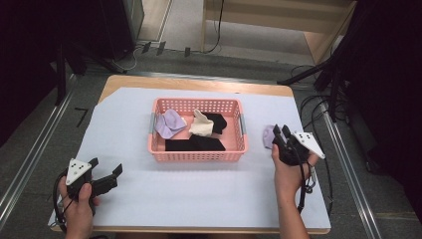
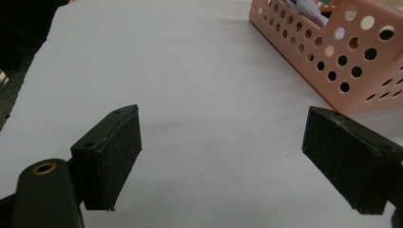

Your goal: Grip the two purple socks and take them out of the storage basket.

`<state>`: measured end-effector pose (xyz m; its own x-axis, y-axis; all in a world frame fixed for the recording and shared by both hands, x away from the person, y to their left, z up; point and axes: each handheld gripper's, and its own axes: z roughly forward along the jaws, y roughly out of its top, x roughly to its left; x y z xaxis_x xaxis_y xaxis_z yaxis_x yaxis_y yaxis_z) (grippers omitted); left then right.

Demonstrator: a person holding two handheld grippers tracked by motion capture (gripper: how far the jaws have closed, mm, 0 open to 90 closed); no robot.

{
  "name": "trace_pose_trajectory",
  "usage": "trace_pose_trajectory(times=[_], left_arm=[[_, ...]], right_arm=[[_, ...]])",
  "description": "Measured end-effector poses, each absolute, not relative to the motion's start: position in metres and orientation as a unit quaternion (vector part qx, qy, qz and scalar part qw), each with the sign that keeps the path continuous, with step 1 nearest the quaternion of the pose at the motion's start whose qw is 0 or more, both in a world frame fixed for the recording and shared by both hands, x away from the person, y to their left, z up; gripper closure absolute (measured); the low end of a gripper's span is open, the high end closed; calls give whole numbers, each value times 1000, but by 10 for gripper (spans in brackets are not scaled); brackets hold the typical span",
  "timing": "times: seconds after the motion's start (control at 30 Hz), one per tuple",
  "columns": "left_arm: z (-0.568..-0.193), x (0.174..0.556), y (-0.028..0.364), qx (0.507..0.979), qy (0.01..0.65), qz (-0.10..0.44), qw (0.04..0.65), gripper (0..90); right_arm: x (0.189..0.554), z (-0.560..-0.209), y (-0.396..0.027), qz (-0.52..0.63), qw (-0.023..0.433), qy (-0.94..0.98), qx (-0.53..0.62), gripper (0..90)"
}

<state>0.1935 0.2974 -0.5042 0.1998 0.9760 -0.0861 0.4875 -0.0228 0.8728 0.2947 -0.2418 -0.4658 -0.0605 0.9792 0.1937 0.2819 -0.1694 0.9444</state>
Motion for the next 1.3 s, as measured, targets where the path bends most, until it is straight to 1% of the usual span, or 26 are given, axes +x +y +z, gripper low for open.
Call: trace_pose_trajectory(times=[0.1, 0.13, 0.2, 0.23, 0.27, 0.3, 0.43, 0.47, 0.57, 0.63, 0.67, 0.7, 0.73, 0.77, 0.8, 0.83, 0.87, 0.9, 0.93, 0.97, 1.0, 1.1, 1.2, 1.3], left_arm=[[-504, 193, 297, 652, 561, 293, 419, 141], [-504, 193, 297, 652, 561, 293, 419, 141], [-504, 193, 297, 652, 560, 293, 419, 140], [-504, 193, 297, 652, 561, 292, 419, 140], [-504, 193, 298, 652, 560, 292, 419, 140], [-504, 194, 297, 651, 561, 291, 421, 140], [-504, 194, 298, 650, 562, 290, 421, 141], [-504, 194, 298, 650, 562, 290, 421, 141], [-504, 194, 298, 650, 562, 290, 421, 140], [-504, 194, 298, 650, 562, 289, 421, 141], [-504, 194, 298, 650, 562, 289, 421, 140], [-504, 194, 298, 650, 562, 289, 421, 141], [-504, 194, 298, 650, 562, 289, 421, 140], [-504, 194, 298, 651, 562, 288, 421, 140], [-504, 194, 298, 651, 562, 288, 421, 140], [-504, 194, 298, 651, 562, 289, 420, 141], [-504, 194, 298, 651, 562, 289, 420, 141], [-504, 194, 297, 651, 561, 290, 421, 140], [-504, 194, 297, 651, 561, 290, 421, 140], [-504, 194, 297, 652, 561, 290, 420, 140], [-504, 194, 297, 652, 561, 290, 420, 140], [-504, 194, 298, 650, 563, 289, 421, 140], [-504, 194, 298, 651, 562, 289, 420, 141], [-504, 194, 298, 650, 563, 289, 422, 140]], right_arm=[[298, -456, -217, 504, 346, 564, 556, 616], [298, -456, -217, 504, 346, 564, 556, 616], [301, -453, -202, 507, 336, 574, 548, 613], [304, -453, -187, 507, 330, 587, 538, 612], [304, -453, -187, 507, 330, 587, 538, 612], [307, -453, -169, 509, 319, 601, 527, 612], [313, -452, -141, 511, 302, 622, 511, 611], [313, -452, -141, 511, 302, 622, 511, 611], [319, -449, -113, 512, 283, 640, 498, 606], [324, -448, -99, 508, 270, 653, 493, 602], [324, -448, -99, 508, 270, 653, 493, 602], [328, -449, -87, 502, 260, 665, 489, 600], [328, -449, -87, 502, 260, 665, 489, 600], [333, -450, -75, 498, 245, 677, 484, 595], [333, -450, -75, 498, 245, 677, 484, 595], [340, -452, -64, 495, 222, 687, 483, 585], [340, -452, -64, 495, 222, 687, 483, 585], [347, -453, -52, 478, 211, 703, 483, 581], [347, -453, -52, 478, 211, 703, 483, 581], [352, -452, -39, 463, 200, 715, 484, 581], [352, -452, -39, 463, 200, 715, 484, 581], [359, -448, -16, 452, 163, 728, 489, 582], [362, -448, -5, 439, 151, 735, 494, 580], [370, -451, 15, 389, 121, 761, 505, 566]])
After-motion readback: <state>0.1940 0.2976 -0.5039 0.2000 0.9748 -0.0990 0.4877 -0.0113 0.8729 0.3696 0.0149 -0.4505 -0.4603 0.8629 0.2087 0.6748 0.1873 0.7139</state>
